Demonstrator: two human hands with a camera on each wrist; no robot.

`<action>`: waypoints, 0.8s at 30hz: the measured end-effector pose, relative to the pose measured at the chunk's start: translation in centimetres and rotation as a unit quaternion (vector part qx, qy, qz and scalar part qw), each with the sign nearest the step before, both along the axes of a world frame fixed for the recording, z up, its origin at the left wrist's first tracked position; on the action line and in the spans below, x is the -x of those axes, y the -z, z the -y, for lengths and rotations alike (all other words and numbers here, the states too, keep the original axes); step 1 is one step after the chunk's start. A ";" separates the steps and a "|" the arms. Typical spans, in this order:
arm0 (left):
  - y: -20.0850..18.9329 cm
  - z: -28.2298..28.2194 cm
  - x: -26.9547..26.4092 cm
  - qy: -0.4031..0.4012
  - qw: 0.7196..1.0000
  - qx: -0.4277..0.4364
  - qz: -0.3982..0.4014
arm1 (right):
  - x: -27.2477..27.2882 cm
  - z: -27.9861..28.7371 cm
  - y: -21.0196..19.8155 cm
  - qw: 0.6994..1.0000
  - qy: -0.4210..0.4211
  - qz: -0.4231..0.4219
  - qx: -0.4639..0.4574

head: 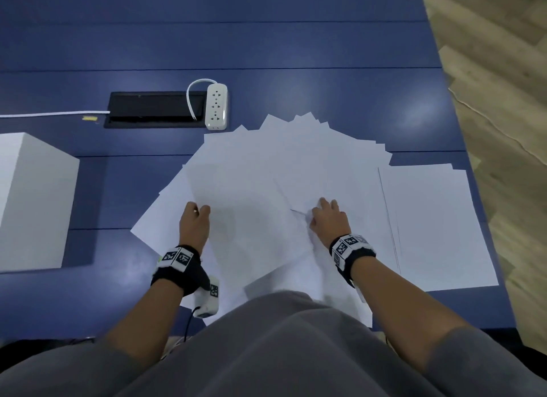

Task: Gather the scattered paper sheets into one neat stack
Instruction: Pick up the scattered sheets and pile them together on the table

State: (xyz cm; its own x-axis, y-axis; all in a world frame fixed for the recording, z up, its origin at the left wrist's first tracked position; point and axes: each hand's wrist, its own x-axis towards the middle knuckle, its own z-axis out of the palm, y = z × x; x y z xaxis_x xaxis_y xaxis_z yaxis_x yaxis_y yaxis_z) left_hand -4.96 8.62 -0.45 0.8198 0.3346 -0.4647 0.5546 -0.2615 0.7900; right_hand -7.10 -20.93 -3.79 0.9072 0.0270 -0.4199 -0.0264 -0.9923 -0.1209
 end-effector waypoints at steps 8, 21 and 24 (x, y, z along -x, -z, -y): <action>2.1 -0.9 1.8 -0.028 0.999 -0.016 -0.031 | -2.5 0.8 -2.4 0.946 0.260 0.113 -0.155; 1.6 3.8 -0.7 0.142 0.986 0.076 -0.036 | -2.7 -6.4 -6.6 0.962 -0.016 0.042 -0.269; 1.2 5.0 -1.1 0.078 0.974 0.177 -0.116 | -1.4 -8.6 -6.2 0.958 -0.042 -0.026 -0.283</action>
